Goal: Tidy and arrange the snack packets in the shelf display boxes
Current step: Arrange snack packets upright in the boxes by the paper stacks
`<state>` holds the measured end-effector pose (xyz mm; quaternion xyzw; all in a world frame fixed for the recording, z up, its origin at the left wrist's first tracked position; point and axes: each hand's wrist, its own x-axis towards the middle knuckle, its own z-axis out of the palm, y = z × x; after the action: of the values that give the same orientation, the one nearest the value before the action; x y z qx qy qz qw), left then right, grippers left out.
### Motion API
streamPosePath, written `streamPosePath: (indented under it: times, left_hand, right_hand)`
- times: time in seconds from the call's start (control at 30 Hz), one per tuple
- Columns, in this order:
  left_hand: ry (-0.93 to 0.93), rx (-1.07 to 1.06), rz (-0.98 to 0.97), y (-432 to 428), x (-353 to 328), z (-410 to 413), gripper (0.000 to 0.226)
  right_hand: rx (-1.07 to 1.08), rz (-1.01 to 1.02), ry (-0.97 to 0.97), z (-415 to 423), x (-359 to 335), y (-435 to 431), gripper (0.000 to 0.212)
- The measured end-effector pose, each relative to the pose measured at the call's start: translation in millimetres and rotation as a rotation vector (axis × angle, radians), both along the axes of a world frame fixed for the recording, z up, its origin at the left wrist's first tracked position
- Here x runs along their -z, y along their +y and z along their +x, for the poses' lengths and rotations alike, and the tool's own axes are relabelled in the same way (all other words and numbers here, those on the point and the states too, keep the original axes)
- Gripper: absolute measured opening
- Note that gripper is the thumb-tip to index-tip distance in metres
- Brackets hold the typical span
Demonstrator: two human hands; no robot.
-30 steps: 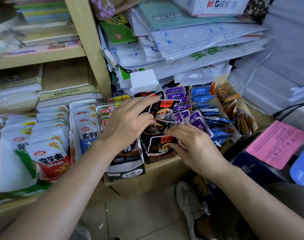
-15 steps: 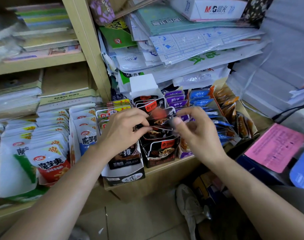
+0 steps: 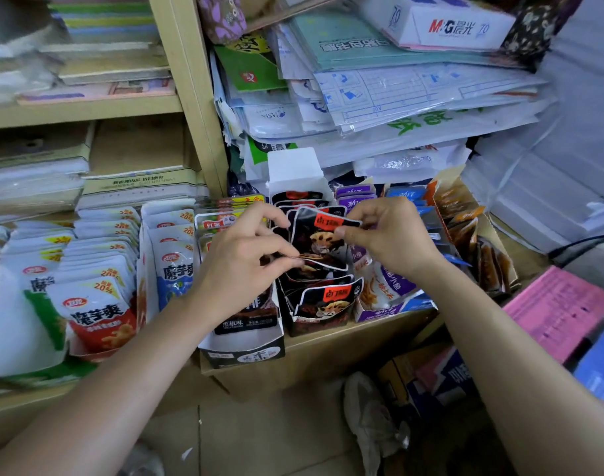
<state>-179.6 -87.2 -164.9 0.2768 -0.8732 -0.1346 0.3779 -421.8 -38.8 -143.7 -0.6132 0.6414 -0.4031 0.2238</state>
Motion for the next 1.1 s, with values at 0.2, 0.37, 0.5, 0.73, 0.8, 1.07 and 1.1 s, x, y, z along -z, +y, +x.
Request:
streamPosePath:
  times: [0.2,0.37,0.5,0.73,0.8,1.07,1.1]
  left_hand:
    - [0.037,-0.067,0.057,7.5,-2.4,-0.8,0.017]
    - [0.05,-0.15,0.045,10.2,-4.8,-6.5,0.021]
    - [-0.01,-0.155,-0.132,9.6,0.9,-7.1,0.022]
    - [-0.08,-0.052,-0.106,4.7,5.4,-8.4,0.016]
    - [-0.063,-0.07,-0.13,6.2,7.1,-7.5,0.014]
    - [-0.112,-0.151,-0.219,5.0,11.5,-9.2,0.025]
    - [-0.128,-0.151,-0.253,5.4,13.2,-9.7,0.03]
  right_hand:
    - [-0.04,0.014,-0.004,16.9,3.6,-6.7,0.005]
    - [-0.154,0.105,0.014,14.3,-1.6,-10.7,0.013]
    - [-0.088,0.061,-0.178,6.5,-3.9,-1.9,0.019]
    - [-0.047,-0.005,0.02,7.9,-0.5,-8.5,0.035]
    - [-0.053,0.039,0.054,6.9,2.3,-13.0,0.032]
    - [-0.077,0.028,0.122,4.7,4.5,-19.6,0.019]
    - [-0.086,0.049,0.109,3.3,2.5,-18.7,0.021]
